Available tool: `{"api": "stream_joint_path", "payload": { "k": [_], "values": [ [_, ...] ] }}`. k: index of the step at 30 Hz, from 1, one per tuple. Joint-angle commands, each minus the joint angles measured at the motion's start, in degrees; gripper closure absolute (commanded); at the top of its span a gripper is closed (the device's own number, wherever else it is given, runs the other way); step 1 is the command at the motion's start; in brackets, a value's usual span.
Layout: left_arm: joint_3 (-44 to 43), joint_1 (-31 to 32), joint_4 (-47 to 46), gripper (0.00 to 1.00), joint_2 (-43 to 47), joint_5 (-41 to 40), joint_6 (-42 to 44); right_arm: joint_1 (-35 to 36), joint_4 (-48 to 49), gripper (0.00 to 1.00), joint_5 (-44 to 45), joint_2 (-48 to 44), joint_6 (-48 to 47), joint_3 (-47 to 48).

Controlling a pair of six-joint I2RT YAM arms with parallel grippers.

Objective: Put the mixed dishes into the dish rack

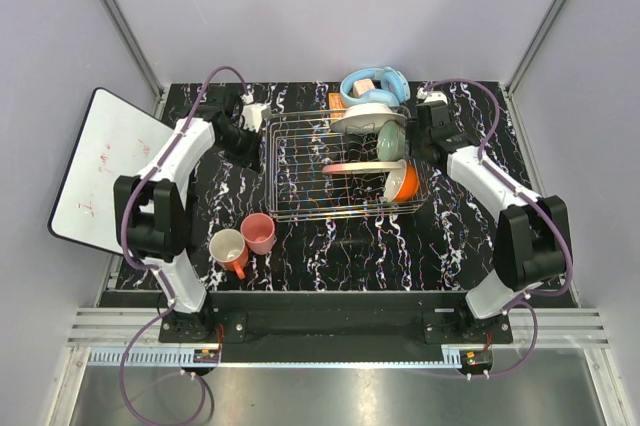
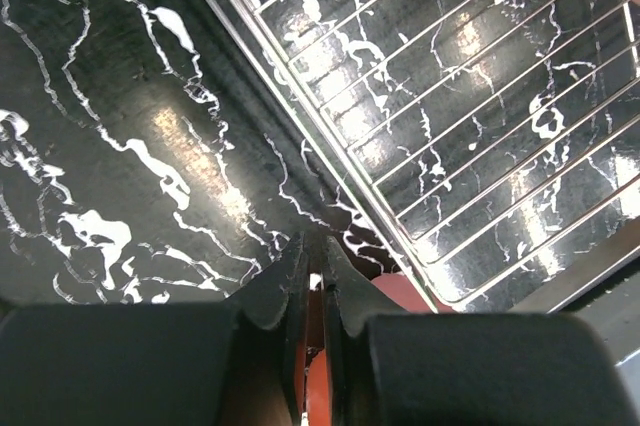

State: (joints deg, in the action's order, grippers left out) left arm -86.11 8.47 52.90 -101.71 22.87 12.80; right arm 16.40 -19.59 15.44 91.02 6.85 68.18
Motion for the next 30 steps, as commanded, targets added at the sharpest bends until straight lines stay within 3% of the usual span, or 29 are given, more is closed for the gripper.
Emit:
{"api": "stream_joint_path", "payload": {
  "k": [1, 6, 8, 11, 17, 30],
  "values": [
    [-3.5, 0.0, -1.4, 0.88, -1.2, 3.5, -1.3, -1.6, 2.2, 0.44, -2.6, 2.1, 2.7, 2.0],
    [-3.5, 0.0, -1.5, 0.88, -1.6, 4.0, -1.1, -2.4, 3.2, 0.65, -2.7, 2.5, 3.4, 0.6],
    [-3.5, 0.0, -1.6, 0.88, -2.0, 4.0, -1.0, -2.7, 3.4, 0.80, -2.6, 2.1, 3.5, -0.3],
    [-3.1, 0.0, -1.9, 0.88, -2.7, 4.3, -1.1, -2.9, 3.9, 0.93, -2.3, 1.1, 4.1, -2.0],
    [-0.4, 0.1, -3.4, 0.88, -3.7, 4.5, -0.9, -3.0, 4.3, 1.00, -1.6, -2.1, 4.8, -6.3],
    [3.2, 2.8, -4.6, 0.89, -3.1, 6.0, -0.8, -3.0, 4.5, 1.00, -0.2, -10.5, 6.7, -15.6]
  ]
}}
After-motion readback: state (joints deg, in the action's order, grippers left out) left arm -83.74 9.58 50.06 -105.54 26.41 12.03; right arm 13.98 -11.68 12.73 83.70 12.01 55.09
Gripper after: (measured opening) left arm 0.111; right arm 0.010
